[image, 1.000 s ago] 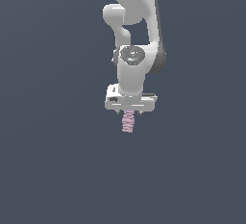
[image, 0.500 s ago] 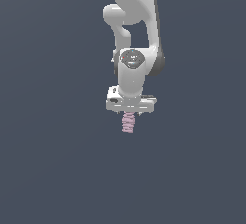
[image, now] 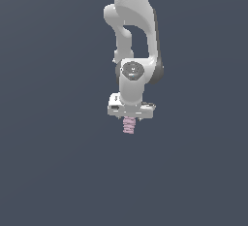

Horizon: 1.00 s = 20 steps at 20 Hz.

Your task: Pick up the object and move it to a goal position.

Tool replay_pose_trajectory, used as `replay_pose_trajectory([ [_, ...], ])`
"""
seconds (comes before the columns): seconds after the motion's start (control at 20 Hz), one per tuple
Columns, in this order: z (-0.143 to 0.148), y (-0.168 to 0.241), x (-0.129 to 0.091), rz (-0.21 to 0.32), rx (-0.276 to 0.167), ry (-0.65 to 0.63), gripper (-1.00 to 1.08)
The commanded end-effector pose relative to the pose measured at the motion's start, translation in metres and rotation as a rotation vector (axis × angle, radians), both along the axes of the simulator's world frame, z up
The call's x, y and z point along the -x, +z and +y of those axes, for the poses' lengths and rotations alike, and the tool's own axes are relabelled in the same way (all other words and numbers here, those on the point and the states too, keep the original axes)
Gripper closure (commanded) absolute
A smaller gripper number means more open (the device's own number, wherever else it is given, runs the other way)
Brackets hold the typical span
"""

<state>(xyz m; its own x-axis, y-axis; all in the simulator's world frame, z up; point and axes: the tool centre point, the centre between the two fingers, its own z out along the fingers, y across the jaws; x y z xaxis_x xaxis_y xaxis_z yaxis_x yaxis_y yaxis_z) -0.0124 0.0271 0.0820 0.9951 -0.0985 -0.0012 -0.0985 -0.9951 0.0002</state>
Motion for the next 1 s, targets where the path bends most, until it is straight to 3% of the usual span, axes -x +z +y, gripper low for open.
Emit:
replay_pose_trajectory([
  [0.0,0.0001,-0.0076,-0.0005,-0.001,0.0,-0.001,-0.92],
  [0.15,0.0,-0.0099,-0.0012,-0.001,0.0,-0.001,-0.92],
  [0.2,0.0,-0.0099,-0.0012,-0.001,0.0,-0.001,1.08],
  [0.95,-0.0043,-0.0037,0.001,-0.003,0.0,-0.001,1.08],
])
